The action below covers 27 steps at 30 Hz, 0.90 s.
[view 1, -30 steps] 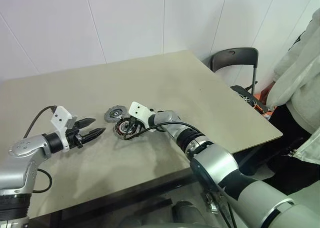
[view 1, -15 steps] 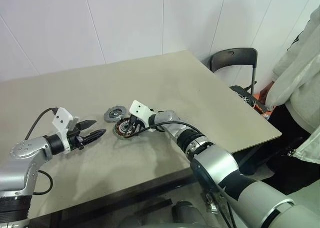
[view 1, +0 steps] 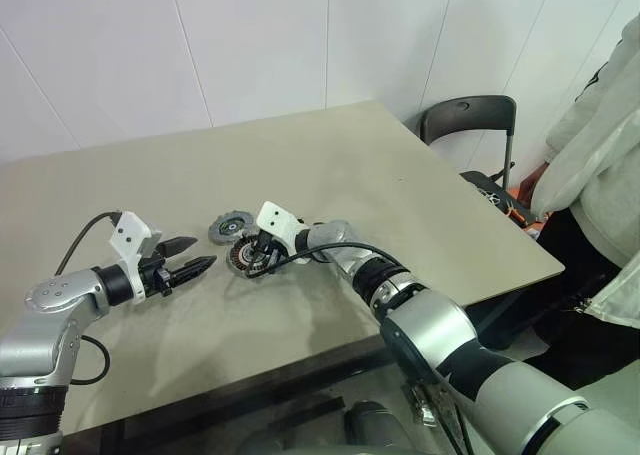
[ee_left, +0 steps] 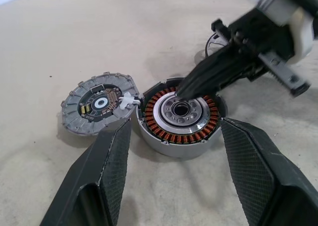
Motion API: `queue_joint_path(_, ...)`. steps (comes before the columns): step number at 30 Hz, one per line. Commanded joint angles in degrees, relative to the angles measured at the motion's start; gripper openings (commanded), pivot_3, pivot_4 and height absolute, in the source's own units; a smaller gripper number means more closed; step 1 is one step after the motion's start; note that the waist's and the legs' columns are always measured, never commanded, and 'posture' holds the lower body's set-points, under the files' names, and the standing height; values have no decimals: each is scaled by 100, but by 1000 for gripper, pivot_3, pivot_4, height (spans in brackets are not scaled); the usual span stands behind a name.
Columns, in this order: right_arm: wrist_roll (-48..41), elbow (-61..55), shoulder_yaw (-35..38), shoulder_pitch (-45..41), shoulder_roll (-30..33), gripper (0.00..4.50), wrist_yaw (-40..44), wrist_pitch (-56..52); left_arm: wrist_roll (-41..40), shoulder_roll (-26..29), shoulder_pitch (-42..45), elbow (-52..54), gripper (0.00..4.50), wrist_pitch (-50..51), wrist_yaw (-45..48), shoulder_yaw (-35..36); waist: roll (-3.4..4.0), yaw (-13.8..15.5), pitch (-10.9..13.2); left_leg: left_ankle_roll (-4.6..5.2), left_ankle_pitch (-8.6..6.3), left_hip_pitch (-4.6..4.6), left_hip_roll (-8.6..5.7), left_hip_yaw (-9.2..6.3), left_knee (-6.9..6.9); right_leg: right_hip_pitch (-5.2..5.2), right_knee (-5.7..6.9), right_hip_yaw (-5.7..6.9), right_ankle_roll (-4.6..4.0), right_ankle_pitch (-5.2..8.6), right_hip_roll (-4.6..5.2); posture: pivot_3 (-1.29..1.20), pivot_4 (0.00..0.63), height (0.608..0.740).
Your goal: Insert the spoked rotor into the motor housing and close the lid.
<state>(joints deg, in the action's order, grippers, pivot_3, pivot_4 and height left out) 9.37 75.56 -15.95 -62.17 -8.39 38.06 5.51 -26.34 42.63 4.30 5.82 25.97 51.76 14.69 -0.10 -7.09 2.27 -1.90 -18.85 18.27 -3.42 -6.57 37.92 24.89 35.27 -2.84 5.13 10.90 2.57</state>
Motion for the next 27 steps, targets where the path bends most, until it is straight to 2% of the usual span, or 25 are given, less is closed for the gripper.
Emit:
queue_joint_path(1,98,14,-28,404,-978,18,-347,-112,-75,59,66,211,3043,-11,-29,114,0,3,0,0,0,0,0,0,0,0,0,0,0,0,0,0,0,740)
queue_joint_path(9,295,-67,-308,522,-1056,18,-165,-65,-48,40,130,116,3043,-46,-18,49,1,3,0,0,0,-4,0,0,1,-4,1,0,0,0,0,0,0,740)
queue_joint_path(13,-481,-371,344,160,-1223,18,107,76,-43,77,214,51,3043,-56,26,35,1,0,0,0,0,-5,0,0,1,-4,3,1,0,0,-2,0,0,740)
queue_joint_path(15,-845,-473,589,34,-1319,18,500,-159,-30,85,217,28,3043,-71,44,34,1,-6,1,0,0,-4,0,-1,1,-3,2,1,0,0,-2,0,0,740)
queue_joint_path(18,-884,-501,465,95,-1384,18,964,-413,-28,86,225,22,3043,-63,51,34,0,-3,0,0,0,-2,1,-1,0,-2,-2,0,0,0,-2,0,0,740)
queue_joint_path(25,-606,-191,203,481,-1271,18,412,-578,-45,108,139,132,3043,-27,32,87,1,11,0,0,0,0,0,-1,0,-1,-2,1,0,0,0,0,0,740)
queue_joint_path(27,-405,-100,61,510,-1248,18,34,-670,-47,124,73,165,3043,-29,31,121,1,9,0,0,0,0,0,-1,0,-1,-2,1,0,0,0,0,0,740)
